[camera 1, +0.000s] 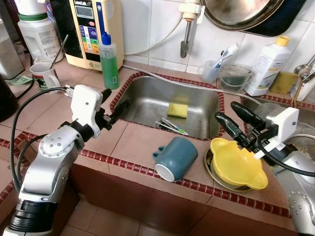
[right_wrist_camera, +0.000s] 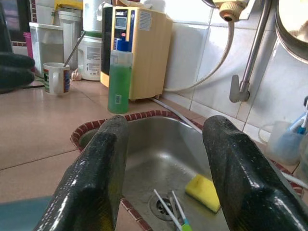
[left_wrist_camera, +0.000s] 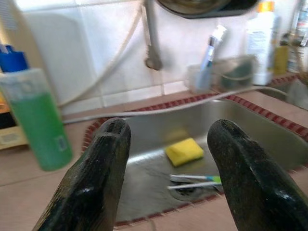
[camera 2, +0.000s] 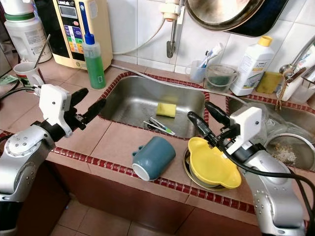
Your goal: Kitchen organization
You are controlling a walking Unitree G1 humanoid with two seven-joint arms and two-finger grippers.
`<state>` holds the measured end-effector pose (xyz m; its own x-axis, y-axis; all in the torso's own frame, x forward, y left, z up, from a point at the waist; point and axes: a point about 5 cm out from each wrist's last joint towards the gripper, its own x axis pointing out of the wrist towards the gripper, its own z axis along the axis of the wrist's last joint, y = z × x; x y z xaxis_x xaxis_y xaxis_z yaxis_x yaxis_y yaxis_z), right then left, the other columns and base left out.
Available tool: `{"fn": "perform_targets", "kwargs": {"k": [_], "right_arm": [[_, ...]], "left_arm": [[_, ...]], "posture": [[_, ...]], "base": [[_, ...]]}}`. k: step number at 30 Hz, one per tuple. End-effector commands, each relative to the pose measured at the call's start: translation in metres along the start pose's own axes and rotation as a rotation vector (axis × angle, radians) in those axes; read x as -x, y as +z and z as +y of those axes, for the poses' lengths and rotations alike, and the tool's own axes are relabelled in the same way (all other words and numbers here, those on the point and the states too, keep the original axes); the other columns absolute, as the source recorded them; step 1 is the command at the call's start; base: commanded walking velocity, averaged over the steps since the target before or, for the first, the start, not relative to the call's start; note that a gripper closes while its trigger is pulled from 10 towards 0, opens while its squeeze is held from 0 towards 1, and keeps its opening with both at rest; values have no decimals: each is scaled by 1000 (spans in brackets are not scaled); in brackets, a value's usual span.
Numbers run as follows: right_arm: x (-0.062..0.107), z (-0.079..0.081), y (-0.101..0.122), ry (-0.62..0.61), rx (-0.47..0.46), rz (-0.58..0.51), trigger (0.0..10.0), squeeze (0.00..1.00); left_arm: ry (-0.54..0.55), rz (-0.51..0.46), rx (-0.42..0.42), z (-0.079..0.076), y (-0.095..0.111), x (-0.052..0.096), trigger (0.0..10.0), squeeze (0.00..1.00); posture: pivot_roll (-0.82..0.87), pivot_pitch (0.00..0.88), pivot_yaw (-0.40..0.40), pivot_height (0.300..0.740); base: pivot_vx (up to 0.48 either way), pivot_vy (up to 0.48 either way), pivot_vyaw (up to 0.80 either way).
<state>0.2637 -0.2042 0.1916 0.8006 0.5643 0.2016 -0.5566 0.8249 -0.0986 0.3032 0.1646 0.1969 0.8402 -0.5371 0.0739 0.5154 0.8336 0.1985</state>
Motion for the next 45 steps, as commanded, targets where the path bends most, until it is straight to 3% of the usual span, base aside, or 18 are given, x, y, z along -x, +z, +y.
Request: {"fn": "perform_targets", "kwargs": {"k": [1,3,5,11,17,25,45], "right_arm": [[1,-1,5,-8,17,-16,10000,0],[0,-1,7,-35,2,-40,10000,0],[-7,-9,18,-178,-27,-146,10000,0],[-16,-19,30,-384,-75,-292,10000,0],[-15,-30,31,-553,-129,-356,10000,0],[-12,-19,21,-519,-87,-308,10000,0],[-6,-22,19,-539,-65,-309,10000,0]], "left_arm": [[-36,-11,-13,-8,1,-1,10000,0],[-44,-15,-1,-11,0,-1,10000,0],[-41,-24,14,-13,-1,-2,10000,0],[-56,-41,13,-14,1,-4,10000,0],[-62,-43,16,-15,0,-5,10000,0],[-70,-50,29,-16,0,-5,10000,0],[-34,-53,23,-9,2,-6,10000,0]], "posture": [[-124,3,-28,740],[-129,13,-26,740],[-133,17,-27,740],[-134,22,-23,740],[-132,10,-26,740],[-132,0,-33,740],[-138,0,-30,740]], "base": [[0,0,0],[0,0,0],[0,0,0],[0,0,0],[0,0,0],[0,-32,0],[0,-336,0]]}}
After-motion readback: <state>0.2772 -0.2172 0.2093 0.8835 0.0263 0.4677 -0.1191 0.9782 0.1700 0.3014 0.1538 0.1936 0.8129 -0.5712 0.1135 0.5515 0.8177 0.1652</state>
